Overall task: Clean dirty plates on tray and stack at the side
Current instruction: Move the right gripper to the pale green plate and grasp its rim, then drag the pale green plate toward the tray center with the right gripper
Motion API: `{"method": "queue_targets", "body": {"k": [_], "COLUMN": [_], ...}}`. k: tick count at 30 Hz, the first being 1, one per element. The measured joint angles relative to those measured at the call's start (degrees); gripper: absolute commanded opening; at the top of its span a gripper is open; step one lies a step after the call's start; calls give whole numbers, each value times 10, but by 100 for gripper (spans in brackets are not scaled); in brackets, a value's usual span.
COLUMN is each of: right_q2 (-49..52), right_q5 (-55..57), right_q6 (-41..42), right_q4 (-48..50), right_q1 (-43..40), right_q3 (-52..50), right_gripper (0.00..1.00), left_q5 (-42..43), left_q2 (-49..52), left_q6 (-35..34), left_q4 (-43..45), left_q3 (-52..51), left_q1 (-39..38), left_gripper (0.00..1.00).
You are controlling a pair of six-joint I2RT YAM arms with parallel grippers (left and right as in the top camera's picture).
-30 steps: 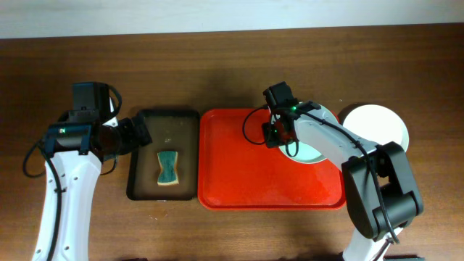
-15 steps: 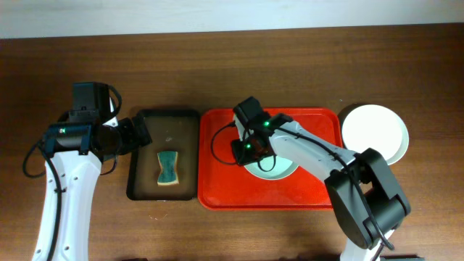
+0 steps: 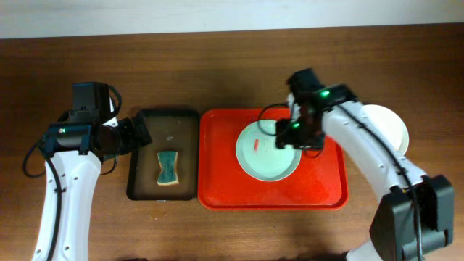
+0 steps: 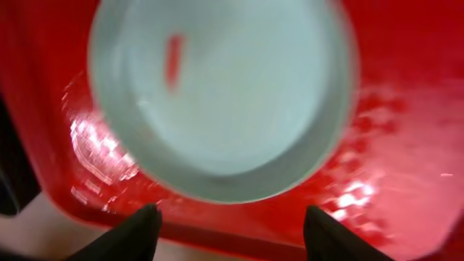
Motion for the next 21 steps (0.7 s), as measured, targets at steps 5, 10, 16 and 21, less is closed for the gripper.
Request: {"method": "queue_targets", "body": {"k": [5,10,16,21], "right_q2": [-3,-3,-4,-4], "right_q5": [21,63,35,-63], "right_q6": [-1,12,35,13], "right_q4": [63,144,266,296], "right_q1": [-36,-36,-36,-36], "right_q3": [-54,-153,-235,-238], "right_gripper": [58,45,4,98], "left_q5": [0,0,0,0], "left_q2": [0,0,0,0], "left_q6": [0,0,0,0], "left_q4": [0,0,0,0], "left_q3": [0,0,0,0], "left_q1": [0,0,0,0], "left_gripper": [99,99,99,99]}}
